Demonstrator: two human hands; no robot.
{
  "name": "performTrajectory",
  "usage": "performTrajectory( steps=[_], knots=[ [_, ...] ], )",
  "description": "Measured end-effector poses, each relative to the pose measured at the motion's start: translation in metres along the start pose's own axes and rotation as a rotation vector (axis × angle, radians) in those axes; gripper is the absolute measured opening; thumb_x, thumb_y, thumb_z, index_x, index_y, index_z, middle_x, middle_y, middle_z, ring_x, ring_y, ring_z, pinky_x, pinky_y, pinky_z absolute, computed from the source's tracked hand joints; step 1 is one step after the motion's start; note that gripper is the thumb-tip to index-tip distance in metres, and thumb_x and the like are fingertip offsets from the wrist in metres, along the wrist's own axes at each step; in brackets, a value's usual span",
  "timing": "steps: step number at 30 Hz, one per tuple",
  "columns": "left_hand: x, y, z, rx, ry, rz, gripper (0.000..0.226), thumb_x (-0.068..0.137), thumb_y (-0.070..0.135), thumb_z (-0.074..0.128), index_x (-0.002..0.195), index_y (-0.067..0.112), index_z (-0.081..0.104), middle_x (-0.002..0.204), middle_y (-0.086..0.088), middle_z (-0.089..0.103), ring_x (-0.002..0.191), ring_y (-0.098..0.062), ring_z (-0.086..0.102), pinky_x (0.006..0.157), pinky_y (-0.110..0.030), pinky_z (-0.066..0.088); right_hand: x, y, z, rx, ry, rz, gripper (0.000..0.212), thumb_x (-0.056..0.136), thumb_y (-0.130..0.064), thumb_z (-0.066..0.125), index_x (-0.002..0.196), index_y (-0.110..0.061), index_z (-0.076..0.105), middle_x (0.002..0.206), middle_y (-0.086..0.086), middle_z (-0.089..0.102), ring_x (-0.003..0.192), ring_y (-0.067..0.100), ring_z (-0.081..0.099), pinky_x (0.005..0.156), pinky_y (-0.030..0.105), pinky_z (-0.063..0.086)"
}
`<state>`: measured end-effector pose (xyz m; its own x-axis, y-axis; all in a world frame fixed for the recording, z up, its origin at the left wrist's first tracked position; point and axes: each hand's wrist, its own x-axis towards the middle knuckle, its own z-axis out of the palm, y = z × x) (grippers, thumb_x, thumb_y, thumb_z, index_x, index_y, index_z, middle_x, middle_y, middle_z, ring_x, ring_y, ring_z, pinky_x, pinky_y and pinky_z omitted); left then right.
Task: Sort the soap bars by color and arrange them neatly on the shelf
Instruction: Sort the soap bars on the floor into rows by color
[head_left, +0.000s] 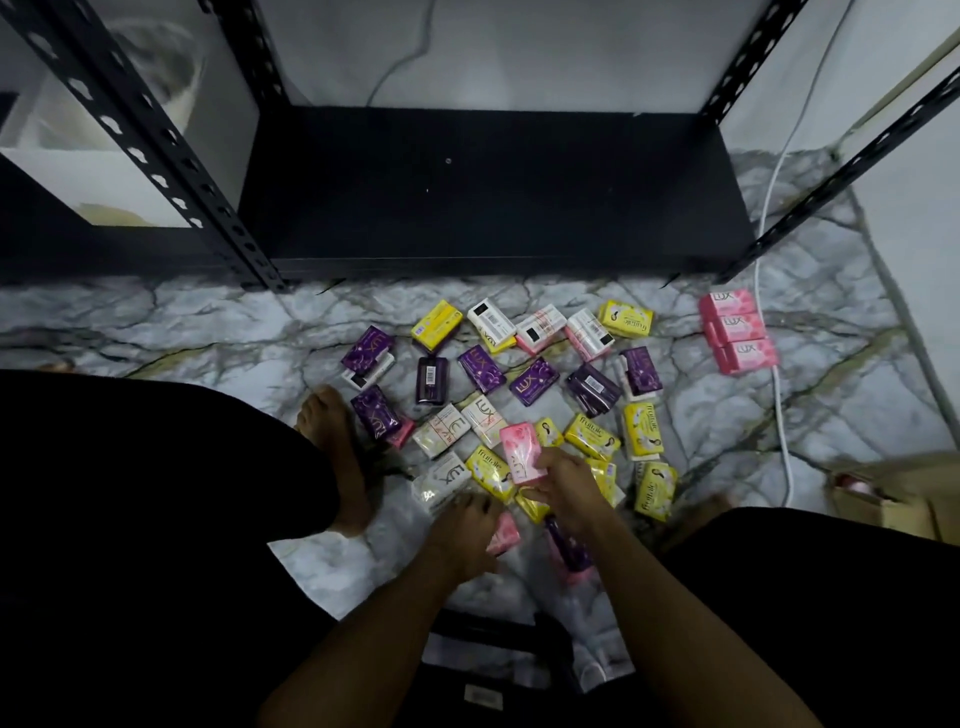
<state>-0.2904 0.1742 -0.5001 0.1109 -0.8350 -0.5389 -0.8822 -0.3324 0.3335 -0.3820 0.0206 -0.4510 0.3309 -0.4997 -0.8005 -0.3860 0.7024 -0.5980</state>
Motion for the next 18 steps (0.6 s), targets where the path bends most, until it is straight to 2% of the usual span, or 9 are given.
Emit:
performTrajectory(
  steps=[2,4,7,9,11,12,14,16,18],
  knots=[
    [0.002,0.009,0.001,0.001,0.013,-0.007,0.068,0.083,0.039,0.073,0.136,0.009,0.042,0.136,-0.015,0.049,0.126,-0.034,0.047,0.098,-0.043,0.045,-0.006,0.002,-0.009,0.114,-0.074,0.055,0.011,0.087,-0.004,0.057,0.096,-0.002,0.063,0.092,0.022,0.071,0.076,0.032,0.068,0.071,0.038,0.055],
    [0.003,0.012,-0.001,-0.131,0.031,-0.034,0.057,0.085,0.032,0.070,0.132,0.008,0.048,0.130,-0.015,0.055,0.122,-0.033,0.052,0.094,-0.040,0.049,-0.010,0.003,-0.014,0.181,-0.105,0.076,0.011,0.089,-0.005,0.058,0.098,-0.001,0.063,0.096,0.022,0.071,0.081,0.032,0.069,0.075,0.039,0.055],
    [0.003,0.006,-0.013,-0.583,0.078,-0.186,0.035,0.076,0.038,0.068,0.100,0.012,0.068,0.095,-0.010,0.072,0.089,-0.025,0.070,0.076,-0.037,0.058,-0.014,0.005,-0.023,0.265,-0.111,0.084,0.015,0.087,-0.002,0.059,0.102,0.001,0.061,0.101,0.024,0.070,0.082,0.031,0.071,0.072,0.035,0.058],
    [0.005,0.000,-0.028,-0.902,0.088,-0.348,0.033,0.082,0.044,0.069,0.090,0.012,0.068,0.085,-0.008,0.074,0.073,-0.018,0.070,0.065,-0.032,0.059,-0.015,0.003,-0.029,0.286,-0.082,0.071,0.027,0.087,0.000,0.056,0.113,0.004,0.058,0.101,0.021,0.070,0.078,0.028,0.071,0.065,0.032,0.058],
    [0.008,-0.004,-0.048,-1.201,0.091,-0.446,0.028,0.095,0.036,0.063,0.096,0.008,0.068,0.095,-0.013,0.071,0.070,-0.018,0.069,0.058,-0.028,0.057,-0.021,-0.005,-0.034,0.278,-0.077,0.052,0.026,0.089,-0.002,0.052,0.114,0.000,0.059,0.092,0.014,0.072,0.072,0.022,0.069,0.061,0.028,0.057],
    [0.009,-0.007,-0.056,-1.370,0.091,-0.465,0.028,0.098,0.029,0.060,0.100,0.003,0.067,0.098,-0.018,0.070,0.071,-0.023,0.071,0.059,-0.032,0.060,-0.024,-0.008,-0.036,0.283,-0.075,0.046,0.020,0.091,-0.004,0.053,0.109,-0.002,0.061,0.084,0.011,0.072,0.068,0.019,0.068,0.059,0.028,0.056],
    [0.009,-0.010,-0.076,-1.630,0.079,-0.460,0.029,0.100,0.024,0.057,0.110,-0.002,0.064,0.104,-0.025,0.070,0.084,-0.036,0.073,0.070,-0.043,0.063,-0.027,-0.014,-0.038,0.304,-0.073,0.032,0.009,0.092,-0.006,0.056,0.100,-0.003,0.061,0.078,0.011,0.071,0.066,0.019,0.070,0.058,0.028,0.057],
    [0.009,-0.007,-0.092,-1.763,0.055,-0.426,0.029,0.102,0.022,0.051,0.115,-0.001,0.063,0.105,-0.026,0.071,0.090,-0.038,0.073,0.074,-0.044,0.063,-0.029,-0.021,-0.039,0.306,-0.101,0.001,0.008,0.091,-0.003,0.060,0.097,0.001,0.060,0.094,0.020,0.071,0.078,0.026,0.073,0.065,0.029,0.060],
    [0.011,0.000,-0.106,-1.807,0.058,-0.408,0.031,0.104,0.020,0.045,0.116,-0.003,0.062,0.095,-0.021,0.074,0.080,-0.031,0.074,0.067,-0.040,0.063,-0.031,-0.032,-0.039,0.288,-0.144,-0.033,0.013,0.088,0.004,0.062,0.100,0.007,0.058,0.109,0.029,0.067,0.093,0.037,0.071,0.074,0.036,0.061]
  ],
)
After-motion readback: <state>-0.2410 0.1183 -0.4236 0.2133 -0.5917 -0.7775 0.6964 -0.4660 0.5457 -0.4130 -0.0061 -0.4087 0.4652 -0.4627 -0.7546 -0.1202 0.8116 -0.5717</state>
